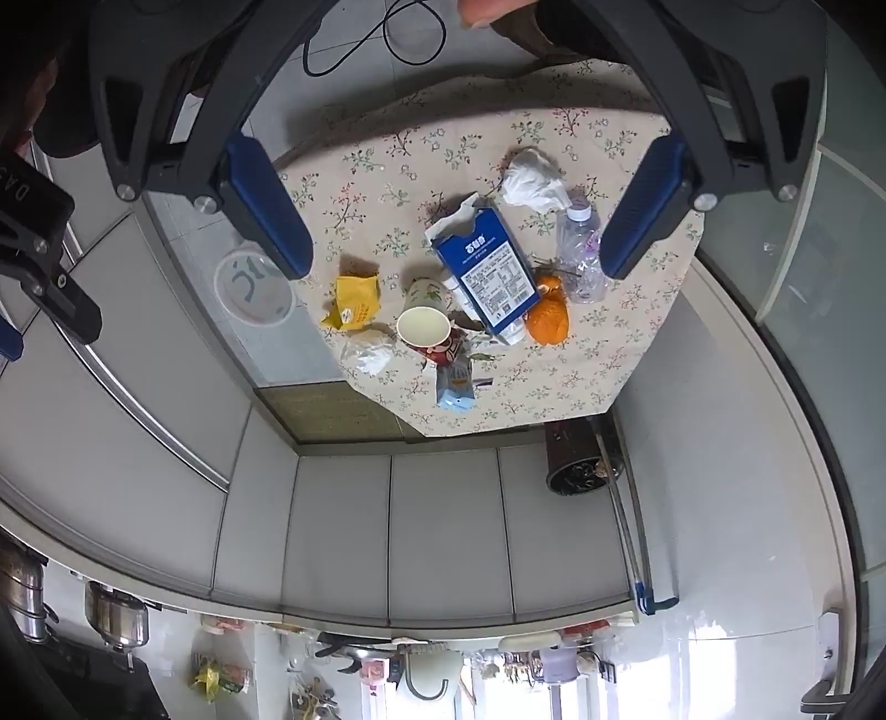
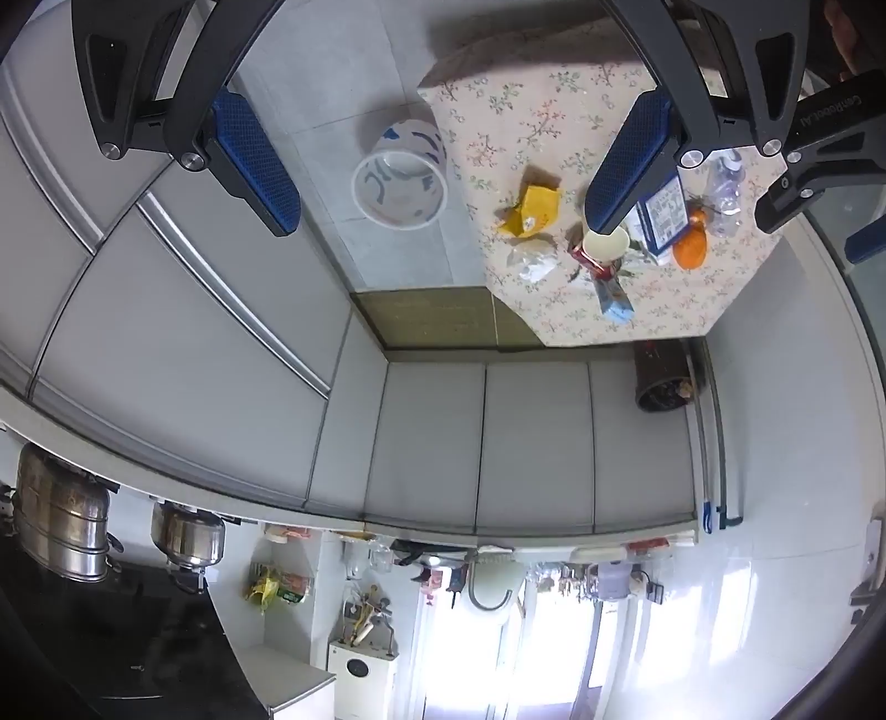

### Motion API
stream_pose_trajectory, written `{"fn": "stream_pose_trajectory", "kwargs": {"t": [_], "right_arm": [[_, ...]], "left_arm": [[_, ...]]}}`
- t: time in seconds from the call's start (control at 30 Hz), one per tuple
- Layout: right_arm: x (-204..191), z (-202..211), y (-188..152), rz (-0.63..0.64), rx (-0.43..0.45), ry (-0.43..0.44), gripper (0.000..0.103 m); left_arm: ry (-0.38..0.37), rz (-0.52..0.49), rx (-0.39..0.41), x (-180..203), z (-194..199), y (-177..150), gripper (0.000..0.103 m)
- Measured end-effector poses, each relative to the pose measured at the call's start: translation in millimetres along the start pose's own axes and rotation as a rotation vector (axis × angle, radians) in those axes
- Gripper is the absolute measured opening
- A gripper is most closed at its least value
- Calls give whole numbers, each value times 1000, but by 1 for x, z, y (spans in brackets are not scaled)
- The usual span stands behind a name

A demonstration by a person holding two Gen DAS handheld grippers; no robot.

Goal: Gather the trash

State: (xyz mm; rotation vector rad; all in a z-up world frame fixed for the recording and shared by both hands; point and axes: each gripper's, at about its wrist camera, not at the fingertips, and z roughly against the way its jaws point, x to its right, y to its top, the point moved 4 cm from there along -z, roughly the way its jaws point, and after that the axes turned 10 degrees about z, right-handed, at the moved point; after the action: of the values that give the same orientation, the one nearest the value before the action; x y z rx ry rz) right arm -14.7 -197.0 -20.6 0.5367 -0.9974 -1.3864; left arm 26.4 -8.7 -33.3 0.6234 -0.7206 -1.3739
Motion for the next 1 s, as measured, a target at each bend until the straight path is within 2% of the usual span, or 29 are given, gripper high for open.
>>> {"fn": "stream_pose_trajectory", "kwargs": {"t": [0.5, 1.0], "right_arm": [[3, -7, -8, -1, -55, -1, 103], [2, -6, -9, -14, -49, 10, 103]], "left_arm": [[-25, -7, -21, -1, -3, -4, 103], [-23, -12, -19, 2, -3, -6, 103]]}}
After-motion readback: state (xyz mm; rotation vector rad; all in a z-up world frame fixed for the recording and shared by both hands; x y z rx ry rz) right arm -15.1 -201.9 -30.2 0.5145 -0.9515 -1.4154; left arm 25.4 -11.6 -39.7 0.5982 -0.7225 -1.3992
